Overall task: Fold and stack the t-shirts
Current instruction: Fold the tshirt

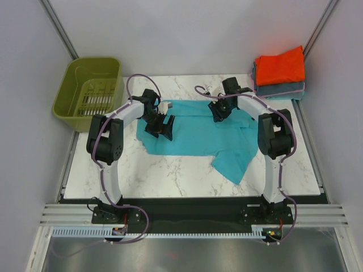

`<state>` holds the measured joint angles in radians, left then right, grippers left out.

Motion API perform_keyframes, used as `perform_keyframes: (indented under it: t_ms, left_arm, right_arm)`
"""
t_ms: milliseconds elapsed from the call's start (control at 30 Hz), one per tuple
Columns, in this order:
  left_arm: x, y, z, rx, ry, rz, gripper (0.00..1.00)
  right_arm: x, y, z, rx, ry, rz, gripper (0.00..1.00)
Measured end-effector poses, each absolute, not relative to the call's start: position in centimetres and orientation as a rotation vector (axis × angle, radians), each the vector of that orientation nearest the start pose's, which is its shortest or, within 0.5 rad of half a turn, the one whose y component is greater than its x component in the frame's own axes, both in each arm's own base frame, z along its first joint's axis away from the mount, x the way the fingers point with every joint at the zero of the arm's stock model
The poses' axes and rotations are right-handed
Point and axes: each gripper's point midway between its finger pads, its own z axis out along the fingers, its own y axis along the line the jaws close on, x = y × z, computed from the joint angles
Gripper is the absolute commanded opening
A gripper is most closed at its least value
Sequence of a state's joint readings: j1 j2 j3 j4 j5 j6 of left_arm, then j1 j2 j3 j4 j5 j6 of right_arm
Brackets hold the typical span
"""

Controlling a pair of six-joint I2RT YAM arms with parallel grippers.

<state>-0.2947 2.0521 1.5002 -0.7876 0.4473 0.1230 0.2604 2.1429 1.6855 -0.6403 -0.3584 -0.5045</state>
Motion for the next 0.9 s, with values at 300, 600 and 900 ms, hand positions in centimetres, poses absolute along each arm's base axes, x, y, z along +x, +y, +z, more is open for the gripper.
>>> perform_keyframes:
  t_ms: [300, 600, 900]
  left_arm:
    - [35.8, -18.3, 3.3, 0.669, 2.796, -0.681, 0.99]
    - [35.8, -18.3, 3.3, 0.669, 2.796, -0.68, 0.99]
    - [35.8, -18.3, 3.2, 0.668, 2.797, -0.68, 0.99]
  right_arm:
    - [45.9, 16.3, 4.0, -1.068, 2.403, 0.373, 0.4]
    - [45.5, 16.2, 3.7, -1.067, 2.419, 0.378, 0.4]
    - [45.1, 16.1, 3.3, -1.071, 2.441, 0.385, 0.39]
